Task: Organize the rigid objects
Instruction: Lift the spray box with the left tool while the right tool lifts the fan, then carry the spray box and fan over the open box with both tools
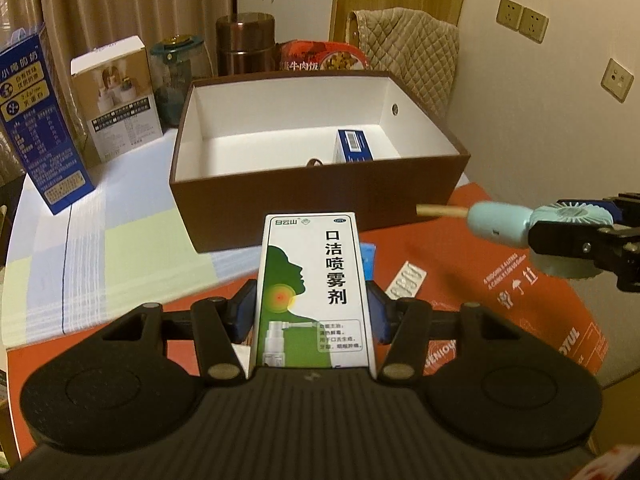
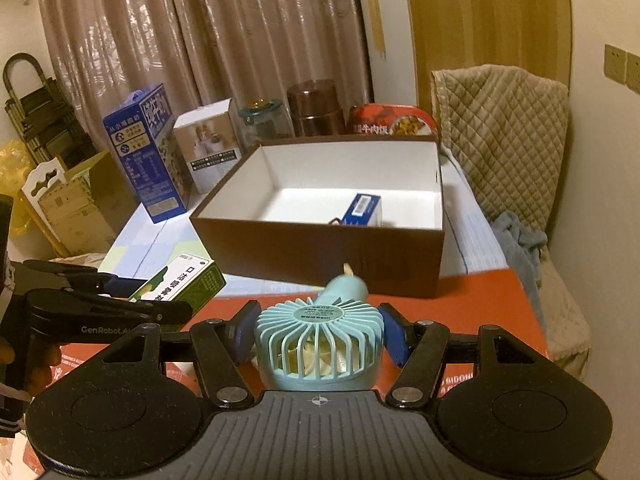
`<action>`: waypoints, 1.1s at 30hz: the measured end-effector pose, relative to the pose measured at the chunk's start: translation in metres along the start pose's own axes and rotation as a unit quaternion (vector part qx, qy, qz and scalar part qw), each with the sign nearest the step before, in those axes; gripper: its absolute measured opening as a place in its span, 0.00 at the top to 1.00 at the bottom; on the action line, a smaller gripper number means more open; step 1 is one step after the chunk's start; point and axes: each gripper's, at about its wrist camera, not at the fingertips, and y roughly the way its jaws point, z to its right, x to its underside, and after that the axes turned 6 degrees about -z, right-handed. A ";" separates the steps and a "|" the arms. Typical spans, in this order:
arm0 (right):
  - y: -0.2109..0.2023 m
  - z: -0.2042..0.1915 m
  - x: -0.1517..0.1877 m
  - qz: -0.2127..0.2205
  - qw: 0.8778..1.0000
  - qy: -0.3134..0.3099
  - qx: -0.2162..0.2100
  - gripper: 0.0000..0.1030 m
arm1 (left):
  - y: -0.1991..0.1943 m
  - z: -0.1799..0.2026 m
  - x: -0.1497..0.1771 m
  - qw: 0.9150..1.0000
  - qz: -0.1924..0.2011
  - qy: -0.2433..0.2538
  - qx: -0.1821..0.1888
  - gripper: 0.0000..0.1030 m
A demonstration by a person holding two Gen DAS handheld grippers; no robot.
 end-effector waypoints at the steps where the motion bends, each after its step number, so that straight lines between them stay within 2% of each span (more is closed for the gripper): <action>1: 0.001 0.001 -0.002 0.000 1.000 -0.003 -0.002 0.42 | 0.000 0.000 -0.002 1.000 0.001 0.000 0.000 0.50; 12: 0.022 0.012 -0.011 -0.027 1.000 -0.010 -0.010 0.42 | 0.014 -0.003 -0.009 1.000 -0.011 -0.008 0.001 0.50; 21: 0.015 0.010 -0.028 -0.010 0.999 -0.031 -0.011 0.42 | 0.011 -0.003 -0.025 1.000 0.004 -0.002 -0.003 0.50; 33: 0.016 0.011 -0.070 0.020 0.998 -0.060 -0.011 0.42 | 0.012 -0.009 -0.070 1.000 0.031 0.000 -0.006 0.50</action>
